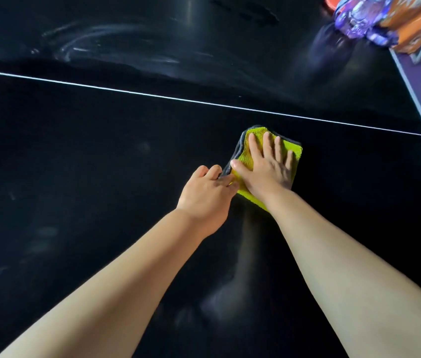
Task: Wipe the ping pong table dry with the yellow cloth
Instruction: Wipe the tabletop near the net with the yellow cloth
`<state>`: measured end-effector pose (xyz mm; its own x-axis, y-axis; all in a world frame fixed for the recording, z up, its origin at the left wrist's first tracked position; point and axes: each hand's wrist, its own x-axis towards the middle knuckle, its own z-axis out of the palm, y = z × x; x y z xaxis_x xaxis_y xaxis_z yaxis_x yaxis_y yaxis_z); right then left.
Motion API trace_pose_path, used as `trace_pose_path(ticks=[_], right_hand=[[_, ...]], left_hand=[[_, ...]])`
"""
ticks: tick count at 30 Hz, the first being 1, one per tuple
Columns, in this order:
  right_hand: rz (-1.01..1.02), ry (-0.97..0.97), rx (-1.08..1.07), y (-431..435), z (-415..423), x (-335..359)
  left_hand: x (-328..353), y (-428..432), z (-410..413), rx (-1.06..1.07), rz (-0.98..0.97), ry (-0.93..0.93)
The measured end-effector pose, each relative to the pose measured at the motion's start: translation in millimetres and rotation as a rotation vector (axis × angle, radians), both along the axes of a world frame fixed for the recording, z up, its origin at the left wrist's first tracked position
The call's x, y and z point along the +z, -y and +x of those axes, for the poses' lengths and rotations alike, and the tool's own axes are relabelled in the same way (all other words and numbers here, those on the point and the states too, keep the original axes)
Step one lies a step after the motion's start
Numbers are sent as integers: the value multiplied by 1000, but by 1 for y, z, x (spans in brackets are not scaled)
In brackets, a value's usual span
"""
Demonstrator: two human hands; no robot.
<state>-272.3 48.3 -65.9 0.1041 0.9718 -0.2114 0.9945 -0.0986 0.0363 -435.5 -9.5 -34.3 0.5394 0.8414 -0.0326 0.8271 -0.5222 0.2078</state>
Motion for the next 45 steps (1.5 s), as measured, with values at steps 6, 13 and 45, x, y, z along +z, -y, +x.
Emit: trace_pose_path(ticks=[6, 13, 45], right_hand=[[-5, -80, 245, 13, -96, 7], [-30, -99, 431, 77, -180, 9], [-44, -88, 513, 118, 85, 8]], left_hand=[[8, 39, -81, 178, 4, 6], [7, 118, -154, 254, 32, 61], [6, 163, 96, 230, -194, 212]])
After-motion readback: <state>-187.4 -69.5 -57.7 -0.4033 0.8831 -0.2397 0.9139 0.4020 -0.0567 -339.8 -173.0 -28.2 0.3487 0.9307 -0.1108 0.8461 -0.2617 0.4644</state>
